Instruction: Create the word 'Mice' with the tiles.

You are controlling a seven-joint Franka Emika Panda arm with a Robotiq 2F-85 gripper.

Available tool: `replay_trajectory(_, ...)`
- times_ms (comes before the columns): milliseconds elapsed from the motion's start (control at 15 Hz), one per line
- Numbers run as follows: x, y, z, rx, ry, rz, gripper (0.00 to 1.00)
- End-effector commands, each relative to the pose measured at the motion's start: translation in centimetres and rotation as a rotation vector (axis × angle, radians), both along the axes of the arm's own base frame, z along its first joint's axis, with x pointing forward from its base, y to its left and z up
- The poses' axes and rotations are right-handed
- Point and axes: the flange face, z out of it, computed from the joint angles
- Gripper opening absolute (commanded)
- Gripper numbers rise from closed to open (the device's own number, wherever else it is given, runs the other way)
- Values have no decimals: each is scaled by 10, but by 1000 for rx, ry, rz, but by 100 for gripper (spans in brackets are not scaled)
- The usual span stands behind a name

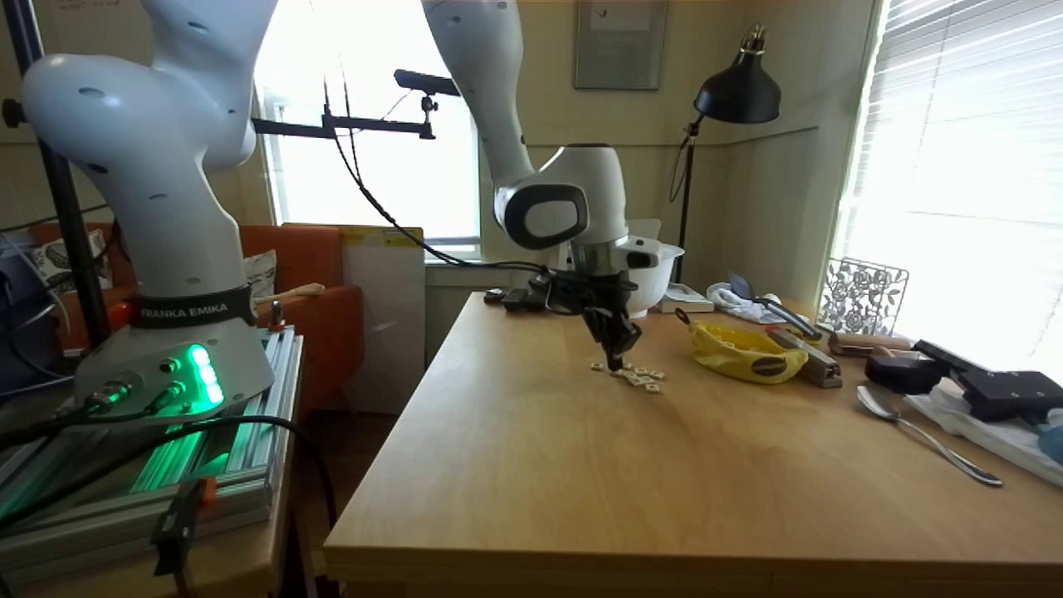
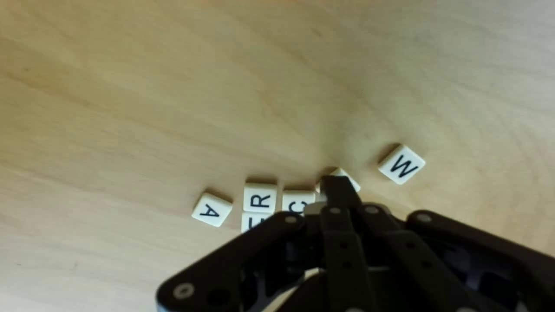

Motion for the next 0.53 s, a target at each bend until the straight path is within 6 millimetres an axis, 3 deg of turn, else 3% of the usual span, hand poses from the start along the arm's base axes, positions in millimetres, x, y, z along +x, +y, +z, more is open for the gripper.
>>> replay_trajectory(0, 5, 4, -8, 21, -17, -53, 0)
replay_trajectory(467, 3, 4, -15, 2, 33, -36, 0)
